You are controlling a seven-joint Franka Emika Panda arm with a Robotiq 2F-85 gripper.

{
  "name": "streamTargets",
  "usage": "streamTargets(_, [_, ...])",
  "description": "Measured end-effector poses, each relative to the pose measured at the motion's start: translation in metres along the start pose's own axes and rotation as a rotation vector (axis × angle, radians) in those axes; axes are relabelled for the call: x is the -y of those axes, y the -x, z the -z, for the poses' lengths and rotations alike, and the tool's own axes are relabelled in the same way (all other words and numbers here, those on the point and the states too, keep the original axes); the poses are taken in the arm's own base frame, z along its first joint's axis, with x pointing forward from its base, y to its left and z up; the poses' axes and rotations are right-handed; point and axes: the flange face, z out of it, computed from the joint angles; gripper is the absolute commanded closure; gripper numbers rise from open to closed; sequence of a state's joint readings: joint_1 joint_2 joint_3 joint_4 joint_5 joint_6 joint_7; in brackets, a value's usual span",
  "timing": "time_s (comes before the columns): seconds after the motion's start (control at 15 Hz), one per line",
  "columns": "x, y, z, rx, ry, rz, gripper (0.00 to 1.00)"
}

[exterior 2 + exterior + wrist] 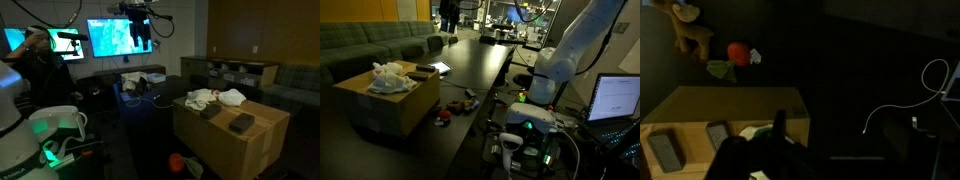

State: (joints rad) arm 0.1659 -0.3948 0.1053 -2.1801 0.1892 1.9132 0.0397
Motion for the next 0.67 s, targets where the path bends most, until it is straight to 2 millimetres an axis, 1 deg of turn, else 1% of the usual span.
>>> streamTargets(0.33, [0.002, -0.001, 0.009, -0.019, -0.001, 0.003, 0.0])
streamTargets(0.53, [-0.002, -0.001, 0.003, -0.005, 0.003, 0.003, 0.0])
streamTargets(0.67, [-0.012, -0.003, -0.004, 0.009, 0.018, 0.013, 0.0])
